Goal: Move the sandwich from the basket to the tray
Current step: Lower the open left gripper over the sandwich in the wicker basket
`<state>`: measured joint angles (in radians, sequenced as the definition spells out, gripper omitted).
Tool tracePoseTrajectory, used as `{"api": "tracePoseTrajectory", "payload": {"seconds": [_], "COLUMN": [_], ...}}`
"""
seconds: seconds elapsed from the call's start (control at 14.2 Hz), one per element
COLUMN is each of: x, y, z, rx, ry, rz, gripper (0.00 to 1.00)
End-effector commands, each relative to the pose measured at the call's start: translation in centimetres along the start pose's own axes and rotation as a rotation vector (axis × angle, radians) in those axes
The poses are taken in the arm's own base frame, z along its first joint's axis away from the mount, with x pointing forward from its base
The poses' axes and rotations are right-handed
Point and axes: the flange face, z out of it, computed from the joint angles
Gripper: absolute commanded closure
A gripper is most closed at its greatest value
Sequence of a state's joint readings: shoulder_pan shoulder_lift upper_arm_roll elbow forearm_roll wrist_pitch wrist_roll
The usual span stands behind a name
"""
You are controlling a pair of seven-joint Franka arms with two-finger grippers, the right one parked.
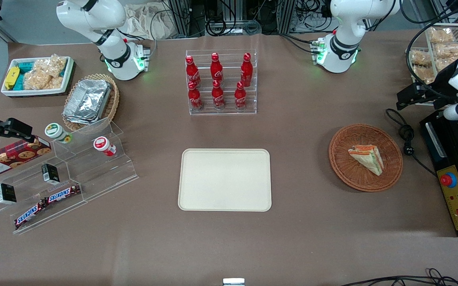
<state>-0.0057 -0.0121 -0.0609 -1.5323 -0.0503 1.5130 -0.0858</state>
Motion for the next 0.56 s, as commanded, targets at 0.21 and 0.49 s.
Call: {"api": "tracePoseTrajectory", "payload": {"seconds": [0.21,0.49], "x": [0.1,0.6], "y": [-1.1,-2.9], "z": [0.8,6.7], "rx": [0.031,0.045], "ry": [-0.042,-0.090], "rz": [-0.090,-0.278], "gripper": [0.01,0.01]}}
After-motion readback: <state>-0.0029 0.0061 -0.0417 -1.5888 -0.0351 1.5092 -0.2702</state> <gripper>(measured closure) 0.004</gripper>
